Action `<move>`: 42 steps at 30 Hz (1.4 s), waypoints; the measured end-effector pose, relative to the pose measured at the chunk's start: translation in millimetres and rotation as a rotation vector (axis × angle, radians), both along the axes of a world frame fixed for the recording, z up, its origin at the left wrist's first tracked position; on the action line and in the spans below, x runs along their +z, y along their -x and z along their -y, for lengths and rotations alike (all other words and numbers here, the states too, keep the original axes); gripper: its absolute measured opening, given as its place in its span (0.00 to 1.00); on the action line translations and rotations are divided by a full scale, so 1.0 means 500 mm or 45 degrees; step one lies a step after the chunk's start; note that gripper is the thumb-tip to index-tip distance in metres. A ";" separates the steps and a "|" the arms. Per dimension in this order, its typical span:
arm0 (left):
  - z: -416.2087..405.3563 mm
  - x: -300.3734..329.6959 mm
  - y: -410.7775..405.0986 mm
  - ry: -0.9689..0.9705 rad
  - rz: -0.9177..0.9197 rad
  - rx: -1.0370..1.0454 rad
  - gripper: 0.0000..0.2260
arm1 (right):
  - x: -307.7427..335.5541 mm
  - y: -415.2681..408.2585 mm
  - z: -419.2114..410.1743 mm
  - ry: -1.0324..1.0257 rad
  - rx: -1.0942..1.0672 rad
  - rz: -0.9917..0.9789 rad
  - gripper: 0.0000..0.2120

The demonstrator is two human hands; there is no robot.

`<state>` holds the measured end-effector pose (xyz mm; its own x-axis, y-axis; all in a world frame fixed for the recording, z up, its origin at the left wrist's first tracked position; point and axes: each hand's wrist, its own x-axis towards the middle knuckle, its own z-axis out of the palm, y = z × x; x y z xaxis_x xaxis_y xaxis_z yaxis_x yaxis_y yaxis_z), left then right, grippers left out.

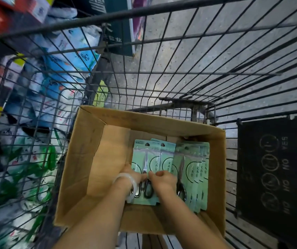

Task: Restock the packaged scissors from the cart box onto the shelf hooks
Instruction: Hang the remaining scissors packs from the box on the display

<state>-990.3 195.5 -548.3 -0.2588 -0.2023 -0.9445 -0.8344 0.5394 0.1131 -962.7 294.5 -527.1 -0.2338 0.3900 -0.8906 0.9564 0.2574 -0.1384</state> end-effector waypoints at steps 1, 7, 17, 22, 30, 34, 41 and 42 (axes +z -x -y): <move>0.002 0.000 0.002 -0.016 0.018 0.035 0.34 | -0.002 -0.001 -0.002 -0.029 0.058 0.002 0.16; 0.009 0.001 -0.006 -0.136 -0.065 0.253 0.20 | -0.005 -0.006 -0.021 -0.069 0.051 -0.134 0.19; 0.035 0.071 0.013 -0.297 0.029 0.265 0.17 | 0.022 -0.017 -0.029 0.343 -0.424 -0.268 0.38; 0.064 0.107 -0.004 -0.343 0.015 0.287 0.18 | 0.050 -0.014 -0.081 0.543 -0.407 -0.165 0.15; 0.106 0.255 -0.002 -0.363 -0.288 0.448 0.10 | 0.200 0.026 -0.074 0.349 -0.022 -0.581 0.14; 0.168 0.372 -0.003 -0.311 -0.562 0.384 0.16 | 0.307 0.054 -0.036 0.383 0.111 -0.776 0.12; 0.331 0.620 -0.143 -0.165 -0.966 0.482 0.12 | 0.513 0.022 0.134 0.525 0.359 -1.076 0.10; 0.360 0.652 -0.184 -0.159 -1.010 0.543 0.08 | 0.543 -0.001 0.166 0.569 0.393 -1.096 0.11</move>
